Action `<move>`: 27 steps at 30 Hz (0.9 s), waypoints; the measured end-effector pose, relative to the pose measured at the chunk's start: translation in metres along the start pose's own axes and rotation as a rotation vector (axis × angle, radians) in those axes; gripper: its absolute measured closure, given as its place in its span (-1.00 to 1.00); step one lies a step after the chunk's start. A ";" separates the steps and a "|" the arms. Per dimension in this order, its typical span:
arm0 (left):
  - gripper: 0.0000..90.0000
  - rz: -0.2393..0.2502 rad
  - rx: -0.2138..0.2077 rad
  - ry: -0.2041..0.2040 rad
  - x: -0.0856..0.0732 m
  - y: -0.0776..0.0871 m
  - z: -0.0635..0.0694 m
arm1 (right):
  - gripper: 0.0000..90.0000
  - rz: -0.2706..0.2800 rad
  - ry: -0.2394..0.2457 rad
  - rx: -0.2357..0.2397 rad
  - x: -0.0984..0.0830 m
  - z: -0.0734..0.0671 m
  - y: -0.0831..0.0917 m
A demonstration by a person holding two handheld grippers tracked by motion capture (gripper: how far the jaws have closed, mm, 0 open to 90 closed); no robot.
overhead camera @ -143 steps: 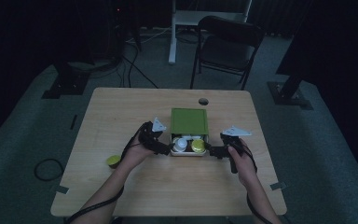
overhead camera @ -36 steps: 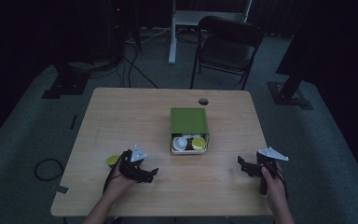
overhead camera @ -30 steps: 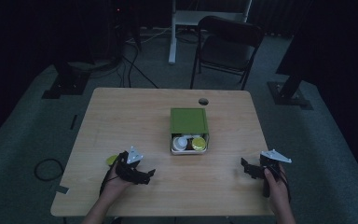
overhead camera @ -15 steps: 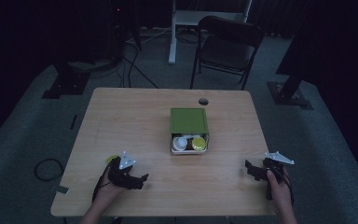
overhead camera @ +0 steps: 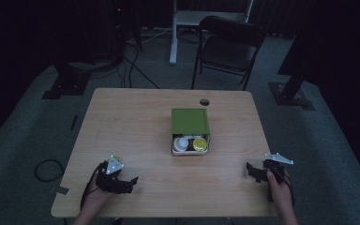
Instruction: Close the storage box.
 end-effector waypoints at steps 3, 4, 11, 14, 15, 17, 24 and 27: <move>-0.95 0.004 0.007 -0.003 -0.002 0.005 -0.001 | -0.79 -0.006 0.001 0.000 -0.001 0.000 -0.001; -0.95 0.006 0.009 0.000 -0.002 0.007 -0.002 | -0.79 -0.006 0.002 0.000 -0.001 -0.001 -0.001; -0.95 0.049 0.012 0.022 -0.002 0.024 -0.008 | -0.79 -0.008 0.009 0.001 -0.001 -0.002 -0.002; -0.95 0.060 0.020 0.027 -0.002 0.030 -0.011 | -0.79 -0.006 0.010 -0.001 -0.001 -0.002 -0.003; -0.95 0.059 0.021 0.028 -0.002 0.031 -0.012 | -0.79 -0.007 0.011 -0.001 -0.001 -0.002 -0.003; -0.95 0.065 0.031 0.033 -0.002 0.034 -0.016 | -0.79 -0.007 0.012 -0.003 -0.001 -0.002 -0.003; -0.95 0.064 0.052 0.068 -0.011 0.036 -0.030 | -0.79 -0.016 0.030 -0.015 -0.001 -0.003 -0.003; -0.95 0.065 0.064 0.088 -0.015 0.037 -0.037 | -0.79 -0.024 0.043 -0.025 -0.001 -0.004 -0.004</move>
Point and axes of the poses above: each handheld gripper's, and its own axes: y roughly backward along the jaws, x roughly out of its top, z roughly to its right, the point moved 5 cm from there along -y, roughly forward along the jaws, and after that the axes turned 14 degrees about y, right-handed, at the moved point
